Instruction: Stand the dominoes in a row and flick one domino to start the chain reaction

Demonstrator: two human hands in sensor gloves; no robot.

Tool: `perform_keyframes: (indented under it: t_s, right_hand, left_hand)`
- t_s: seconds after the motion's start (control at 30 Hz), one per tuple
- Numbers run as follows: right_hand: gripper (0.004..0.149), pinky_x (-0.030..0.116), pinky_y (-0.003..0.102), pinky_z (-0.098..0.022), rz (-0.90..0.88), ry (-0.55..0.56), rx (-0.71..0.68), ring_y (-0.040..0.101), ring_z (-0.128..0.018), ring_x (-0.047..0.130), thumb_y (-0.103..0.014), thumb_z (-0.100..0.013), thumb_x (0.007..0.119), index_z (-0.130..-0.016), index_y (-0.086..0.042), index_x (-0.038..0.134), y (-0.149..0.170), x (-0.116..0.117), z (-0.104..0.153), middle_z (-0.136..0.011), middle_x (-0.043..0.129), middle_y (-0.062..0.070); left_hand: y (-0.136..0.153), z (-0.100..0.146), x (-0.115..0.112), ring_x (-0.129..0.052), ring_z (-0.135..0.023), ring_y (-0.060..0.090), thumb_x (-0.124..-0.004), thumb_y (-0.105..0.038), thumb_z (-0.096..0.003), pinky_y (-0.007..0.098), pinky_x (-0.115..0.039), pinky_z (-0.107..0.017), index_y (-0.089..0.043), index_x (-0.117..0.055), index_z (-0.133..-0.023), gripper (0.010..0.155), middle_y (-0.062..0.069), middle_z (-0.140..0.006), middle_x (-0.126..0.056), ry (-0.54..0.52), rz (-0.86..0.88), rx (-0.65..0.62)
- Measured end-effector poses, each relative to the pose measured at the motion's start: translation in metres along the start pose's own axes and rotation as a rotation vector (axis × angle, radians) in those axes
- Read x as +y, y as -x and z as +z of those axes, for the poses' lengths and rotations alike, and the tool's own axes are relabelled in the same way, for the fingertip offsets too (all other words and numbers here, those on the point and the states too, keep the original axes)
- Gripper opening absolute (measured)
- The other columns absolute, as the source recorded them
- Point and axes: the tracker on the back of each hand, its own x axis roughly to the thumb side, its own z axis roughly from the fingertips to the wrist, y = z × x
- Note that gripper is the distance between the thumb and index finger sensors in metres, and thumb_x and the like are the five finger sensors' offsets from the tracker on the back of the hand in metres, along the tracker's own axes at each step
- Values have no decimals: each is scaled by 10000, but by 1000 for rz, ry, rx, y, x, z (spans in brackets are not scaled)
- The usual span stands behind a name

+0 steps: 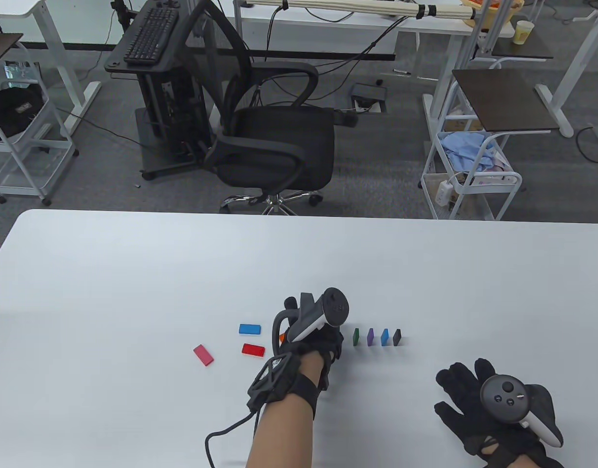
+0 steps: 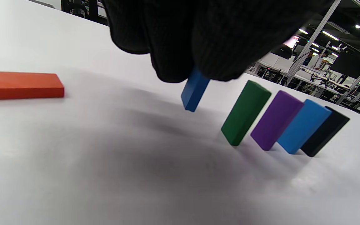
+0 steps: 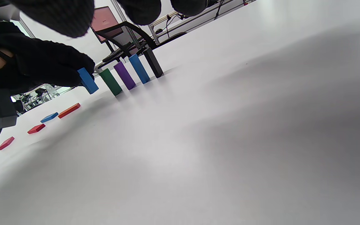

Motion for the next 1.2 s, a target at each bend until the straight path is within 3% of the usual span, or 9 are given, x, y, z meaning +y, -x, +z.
perform_keyframes:
  t_s: [1.2]
  right_hand:
    - [643, -1, 648, -681, -7, -18, 5, 449, -963, -76, -538, -528, 676, -1044, -267, 403, 2, 0, -2, -1166, 250, 131]
  left_hand:
    - [-3, -4, -18, -701, -980, 295, -896, -351, -423, 720, -175, -701, -222, -626, -929, 588, 53, -947, -832, 40, 45, -11]
